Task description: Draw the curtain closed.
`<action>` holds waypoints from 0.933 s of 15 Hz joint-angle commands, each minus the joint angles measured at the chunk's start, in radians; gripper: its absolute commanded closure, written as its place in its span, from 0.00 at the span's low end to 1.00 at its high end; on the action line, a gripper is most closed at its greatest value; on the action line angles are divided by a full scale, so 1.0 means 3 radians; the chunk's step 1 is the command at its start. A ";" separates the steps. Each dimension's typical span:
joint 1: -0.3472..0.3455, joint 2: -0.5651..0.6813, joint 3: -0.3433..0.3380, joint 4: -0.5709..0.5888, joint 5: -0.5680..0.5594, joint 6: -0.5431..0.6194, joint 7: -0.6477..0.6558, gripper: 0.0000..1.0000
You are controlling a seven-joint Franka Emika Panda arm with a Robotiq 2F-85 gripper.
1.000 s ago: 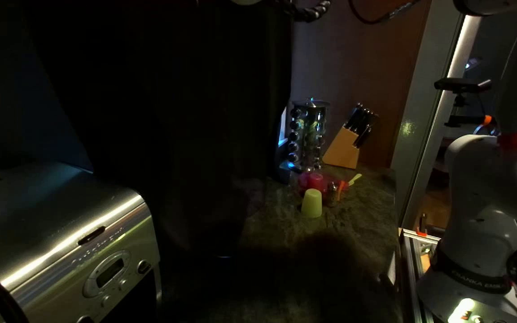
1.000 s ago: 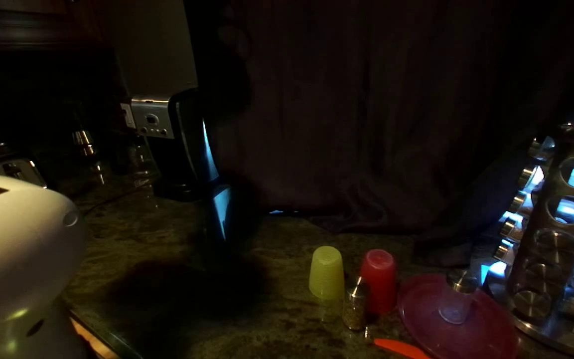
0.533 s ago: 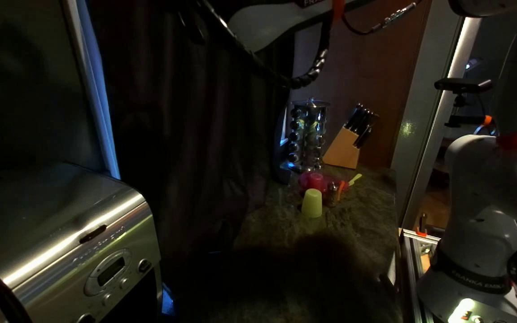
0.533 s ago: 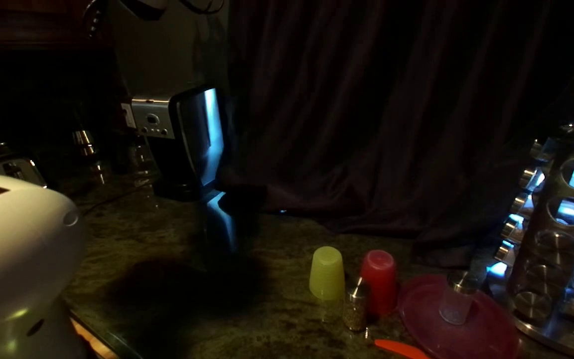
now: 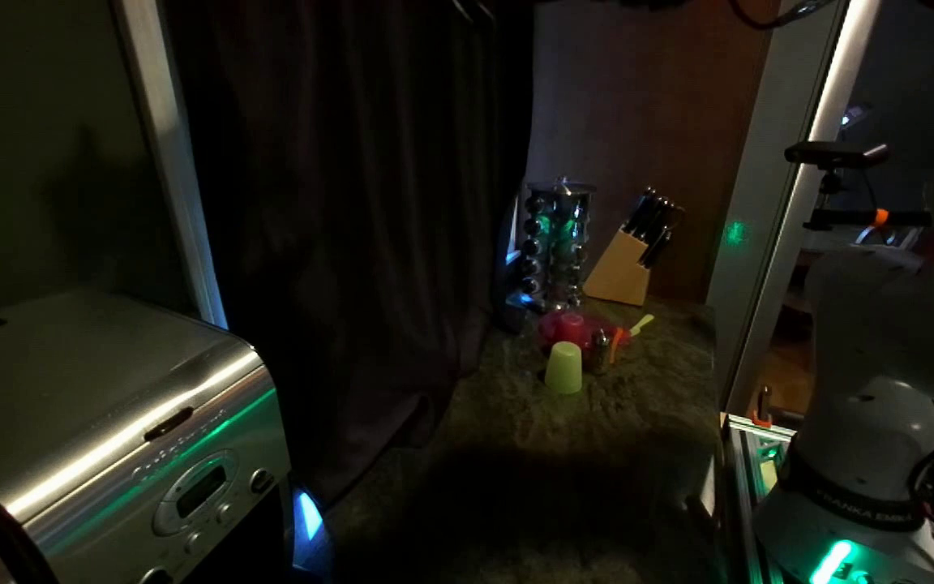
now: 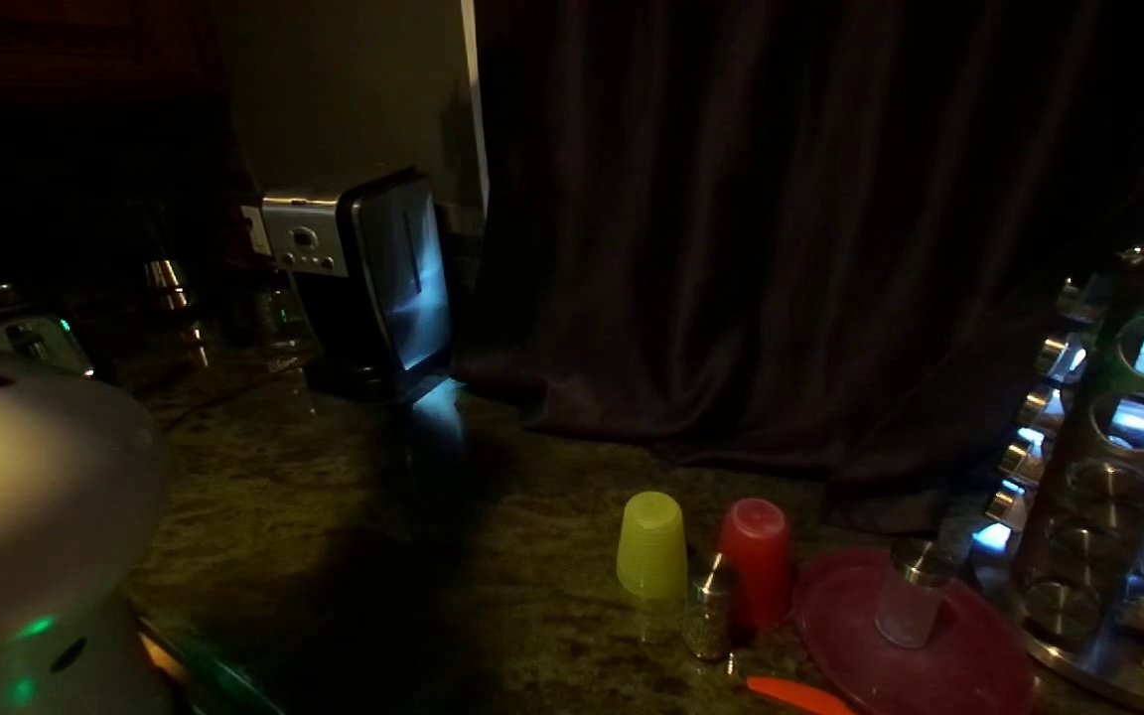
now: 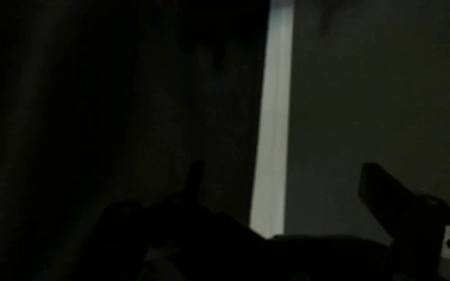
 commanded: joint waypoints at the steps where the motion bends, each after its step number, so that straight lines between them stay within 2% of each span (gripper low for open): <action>1: 0.0262 -0.0597 -0.0406 -0.0243 0.0724 -0.0949 -0.0837 0.00; 4: 0.0185 -0.0897 -0.0693 -0.0167 0.1004 -0.1849 -0.1364 0.01; 8: -0.0061 -0.1147 -0.1069 0.0026 0.0925 -0.3037 -0.1935 0.00; 12: -0.0279 -0.1126 -0.1353 0.0417 0.0734 -0.4173 -0.2355 0.00; 13: -0.0618 -0.1021 -0.1253 0.0520 0.0866 -0.4408 -0.2563 0.00; 14: -0.0632 -0.0987 -0.1319 0.0615 0.0942 -0.4678 -0.2666 0.00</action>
